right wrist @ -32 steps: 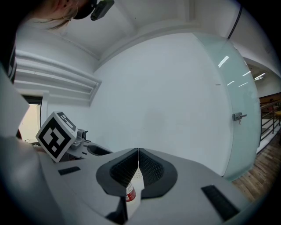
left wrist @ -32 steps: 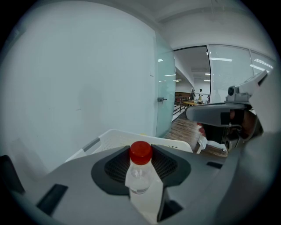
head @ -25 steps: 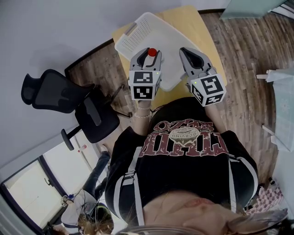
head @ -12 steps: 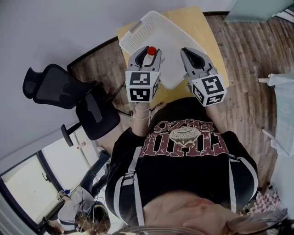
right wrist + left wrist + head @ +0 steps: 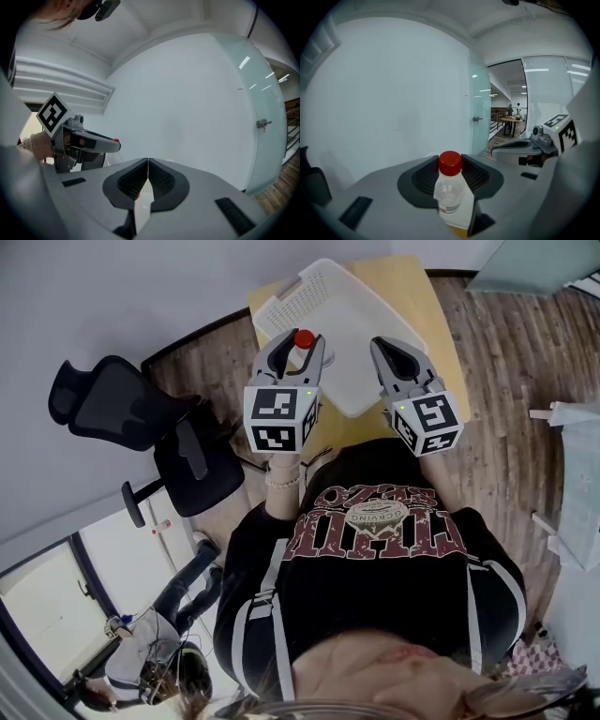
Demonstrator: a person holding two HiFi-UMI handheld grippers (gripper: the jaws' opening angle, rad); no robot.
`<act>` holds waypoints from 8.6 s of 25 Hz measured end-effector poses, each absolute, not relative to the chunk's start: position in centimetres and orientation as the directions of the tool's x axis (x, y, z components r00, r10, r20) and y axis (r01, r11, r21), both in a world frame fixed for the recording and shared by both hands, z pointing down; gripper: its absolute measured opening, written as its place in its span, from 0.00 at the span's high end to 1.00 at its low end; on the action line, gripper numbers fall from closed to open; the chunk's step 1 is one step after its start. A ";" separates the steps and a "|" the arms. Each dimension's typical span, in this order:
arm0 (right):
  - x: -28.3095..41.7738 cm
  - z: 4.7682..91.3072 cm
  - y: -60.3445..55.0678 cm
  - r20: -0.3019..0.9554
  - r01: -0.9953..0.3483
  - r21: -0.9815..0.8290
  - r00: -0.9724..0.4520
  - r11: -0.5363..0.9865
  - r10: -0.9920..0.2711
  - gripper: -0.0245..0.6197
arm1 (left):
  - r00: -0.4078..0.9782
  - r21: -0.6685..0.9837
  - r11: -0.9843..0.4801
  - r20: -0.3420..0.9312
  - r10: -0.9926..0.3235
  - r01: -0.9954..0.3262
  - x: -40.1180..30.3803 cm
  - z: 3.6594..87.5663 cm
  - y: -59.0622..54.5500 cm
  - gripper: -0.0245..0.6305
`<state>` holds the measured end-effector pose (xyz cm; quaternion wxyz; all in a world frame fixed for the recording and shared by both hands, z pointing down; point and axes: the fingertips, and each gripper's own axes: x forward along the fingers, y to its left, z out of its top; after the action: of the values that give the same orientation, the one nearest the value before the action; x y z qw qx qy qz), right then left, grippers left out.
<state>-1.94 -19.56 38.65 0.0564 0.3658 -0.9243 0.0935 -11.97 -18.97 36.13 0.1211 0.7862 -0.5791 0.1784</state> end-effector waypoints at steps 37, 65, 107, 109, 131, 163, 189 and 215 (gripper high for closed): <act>-5.5 38.3 -16.0 0.165 -0.580 -0.119 -0.812 0.806 -0.559 0.93 | 0.115 -0.024 -0.126 0.270 -0.956 -0.992 -17.3 28.8 -11.7 0.67; -9.3 38.6 -13.5 0.189 -0.497 -0.099 -0.860 0.862 -0.474 0.93 | 0.053 0.055 -0.036 0.335 -0.941 -0.998 -19.6 35.3 -8.9 0.67; -9.0 40.3 -15.3 0.249 -0.557 -0.095 -0.816 0.825 -0.522 0.93 | 0.085 0.088 -0.053 0.411 -0.908 -0.995 -20.1 46.6 -11.8 0.67; -8.9 40.5 -15.5 0.251 -0.560 -0.098 -0.814 0.822 -0.524 0.93 | 0.086 0.090 -0.054 0.412 -0.907 -0.994 -20.1 47.0 -11.9 0.67; -7.5 41.1 -16.7 0.267 -0.586 -0.100 -0.794 0.804 -0.546 0.93 | 0.088 0.080 -0.058 0.447 -0.890 -0.995 -18.8 51.4 -12.5 0.67; -7.0 40.7 -16.2 0.261 -0.585 -0.085 -0.795 0.807 -0.548 0.93 | 0.110 0.080 -0.084 0.426 -0.898 -0.993 -17.7 52.1 -12.2 0.66; -6.3 40.5 -15.9 0.243 -0.576 -0.098 -0.805 0.811 -0.542 0.93 | 0.061 0.040 -0.049 0.382 -0.922 -0.998 -17.9 49.0 -11.4 0.62; -5.7 39.3 -15.5 0.202 -0.578 -0.105 -0.809 0.809 -0.552 0.93 | 0.091 0.028 -0.086 0.233 -0.968 -0.996 -16.2 40.7 -12.0 0.64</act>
<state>-5.67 -15.50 39.27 0.0809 0.2982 -0.9476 0.0809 -16.17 -12.03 40.75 0.0897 0.7330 -0.6699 0.0770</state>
